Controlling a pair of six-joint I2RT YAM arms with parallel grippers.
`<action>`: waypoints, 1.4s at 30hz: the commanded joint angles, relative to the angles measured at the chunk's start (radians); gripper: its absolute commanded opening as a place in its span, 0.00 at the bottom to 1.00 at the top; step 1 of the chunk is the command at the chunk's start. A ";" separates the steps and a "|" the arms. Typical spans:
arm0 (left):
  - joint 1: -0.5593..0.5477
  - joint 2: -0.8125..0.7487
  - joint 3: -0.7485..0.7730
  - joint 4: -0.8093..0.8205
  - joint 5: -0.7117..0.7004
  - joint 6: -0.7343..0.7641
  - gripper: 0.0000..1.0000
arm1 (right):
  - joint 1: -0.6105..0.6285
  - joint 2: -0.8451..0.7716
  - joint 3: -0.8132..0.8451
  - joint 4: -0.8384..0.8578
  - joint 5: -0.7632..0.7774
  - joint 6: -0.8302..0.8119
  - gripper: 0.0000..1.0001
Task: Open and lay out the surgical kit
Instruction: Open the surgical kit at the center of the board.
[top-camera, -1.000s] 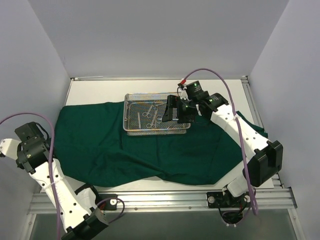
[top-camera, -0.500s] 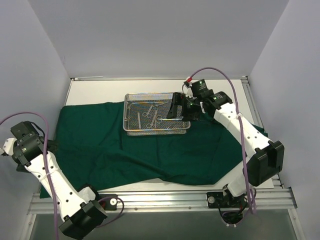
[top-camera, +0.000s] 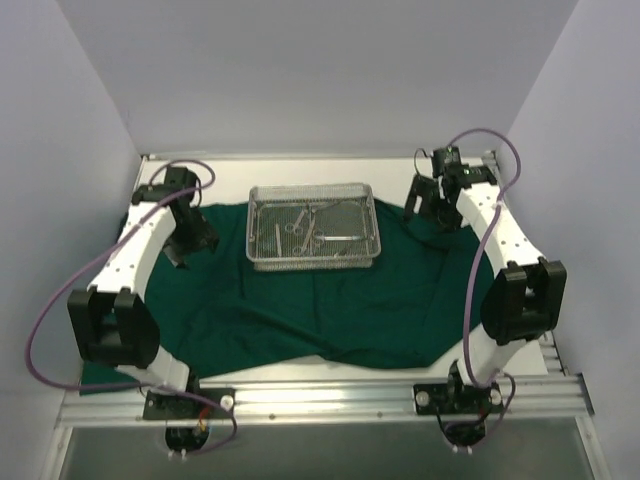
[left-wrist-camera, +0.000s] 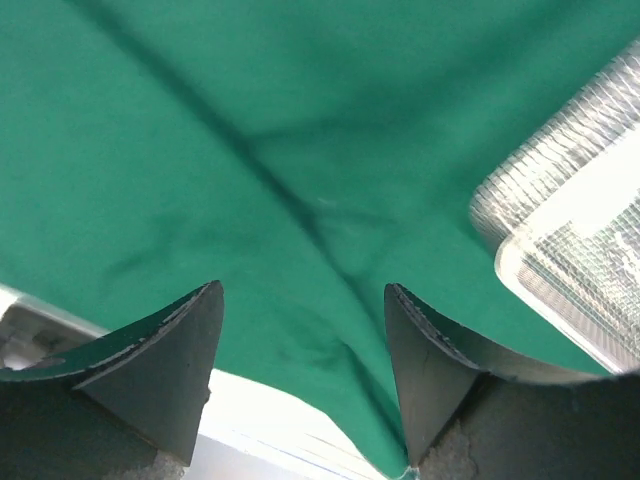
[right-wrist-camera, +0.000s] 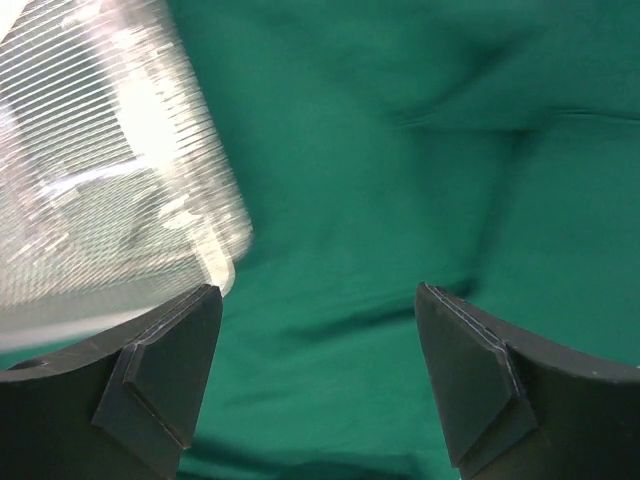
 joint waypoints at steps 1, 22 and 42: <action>-0.049 -0.075 0.026 0.134 0.083 0.085 0.75 | -0.038 0.043 0.054 -0.110 0.215 -0.034 0.79; -0.058 -0.094 0.071 0.285 0.180 0.368 0.82 | -0.060 0.439 0.114 -0.111 0.619 0.123 0.61; -0.009 -0.031 0.100 0.288 0.208 0.401 0.83 | -0.121 0.444 0.033 -0.099 0.691 0.167 0.30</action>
